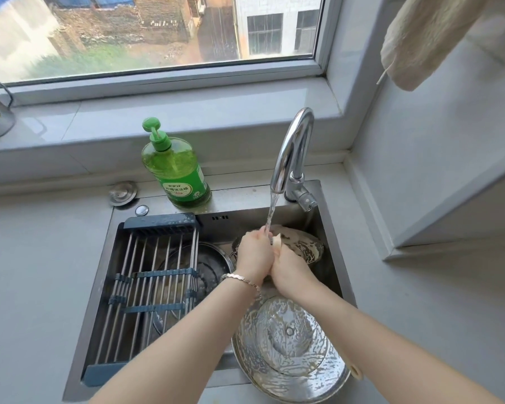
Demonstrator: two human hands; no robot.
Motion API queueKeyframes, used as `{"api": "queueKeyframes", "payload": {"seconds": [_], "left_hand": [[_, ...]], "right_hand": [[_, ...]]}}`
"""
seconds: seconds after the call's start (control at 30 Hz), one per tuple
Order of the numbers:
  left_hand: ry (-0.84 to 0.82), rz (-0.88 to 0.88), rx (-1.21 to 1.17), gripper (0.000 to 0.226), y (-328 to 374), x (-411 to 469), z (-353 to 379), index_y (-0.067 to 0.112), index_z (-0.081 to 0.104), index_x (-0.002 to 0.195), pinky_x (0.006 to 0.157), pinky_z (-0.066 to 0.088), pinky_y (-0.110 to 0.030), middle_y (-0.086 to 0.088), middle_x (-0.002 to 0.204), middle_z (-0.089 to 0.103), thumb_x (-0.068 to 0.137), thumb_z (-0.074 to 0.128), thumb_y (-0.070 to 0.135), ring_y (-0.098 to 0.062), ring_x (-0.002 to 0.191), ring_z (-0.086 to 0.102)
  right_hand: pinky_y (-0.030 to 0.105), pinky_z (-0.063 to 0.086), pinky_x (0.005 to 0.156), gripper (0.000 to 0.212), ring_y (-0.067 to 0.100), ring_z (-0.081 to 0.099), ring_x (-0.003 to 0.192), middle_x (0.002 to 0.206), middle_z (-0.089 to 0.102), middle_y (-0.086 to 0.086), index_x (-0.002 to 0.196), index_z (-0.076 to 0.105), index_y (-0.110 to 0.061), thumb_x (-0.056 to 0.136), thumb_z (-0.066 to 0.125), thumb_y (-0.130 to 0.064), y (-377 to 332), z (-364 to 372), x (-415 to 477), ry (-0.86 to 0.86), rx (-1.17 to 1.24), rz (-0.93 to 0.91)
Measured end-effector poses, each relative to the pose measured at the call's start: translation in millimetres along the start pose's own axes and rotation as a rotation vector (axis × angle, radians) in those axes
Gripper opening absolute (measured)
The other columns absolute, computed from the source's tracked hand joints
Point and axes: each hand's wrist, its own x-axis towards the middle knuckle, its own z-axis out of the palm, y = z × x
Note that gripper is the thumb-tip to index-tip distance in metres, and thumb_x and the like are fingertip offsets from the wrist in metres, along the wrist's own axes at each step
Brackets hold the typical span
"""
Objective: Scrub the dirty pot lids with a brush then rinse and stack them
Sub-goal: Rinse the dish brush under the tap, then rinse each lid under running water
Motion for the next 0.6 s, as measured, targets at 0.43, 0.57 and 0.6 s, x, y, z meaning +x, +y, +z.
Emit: {"api": "queueKeyframes", "payload": {"seconds": [0.43,0.57,0.6], "left_hand": [[-0.157,-0.195,0.182,0.024,-66.9,-13.1,-42.5,0.010,0.064,0.083,0.062,0.048,-0.031,-0.009,0.071,0.062,0.087,0.043,0.001,-0.024,0.071,0.058],[-0.146,-0.177,0.272,0.021,-80.7,-15.2,-38.6,0.016,0.062,0.082,0.062,0.041,-0.024,-0.004,0.068,0.058,0.088,0.046,0.005,-0.019,0.065,0.050],[-0.142,-0.174,0.316,0.019,-83.5,-15.7,-37.4,0.018,0.057,0.078,0.060,0.039,-0.022,-0.002,0.067,0.055,0.089,0.047,0.006,-0.017,0.063,0.047]], "right_hand": [[0.033,0.040,0.065,0.054,0.024,0.053,0.080,0.090,0.049,0.002,0.148,0.012,-0.037,0.100,0.037,-0.031,51.9,-38.4,-28.5,0.221,-0.639,-0.158],[0.031,0.038,0.069,0.055,0.025,0.055,0.092,0.106,0.060,0.006,0.148,0.018,-0.035,0.099,0.042,-0.030,74.4,-35.2,-17.1,0.100,-0.462,-0.055],[0.030,0.040,0.075,0.055,0.025,0.056,0.101,0.119,0.060,0.006,0.147,0.024,-0.033,0.097,0.047,-0.027,77.2,-37.6,-14.8,0.060,-0.306,-0.012]]}}
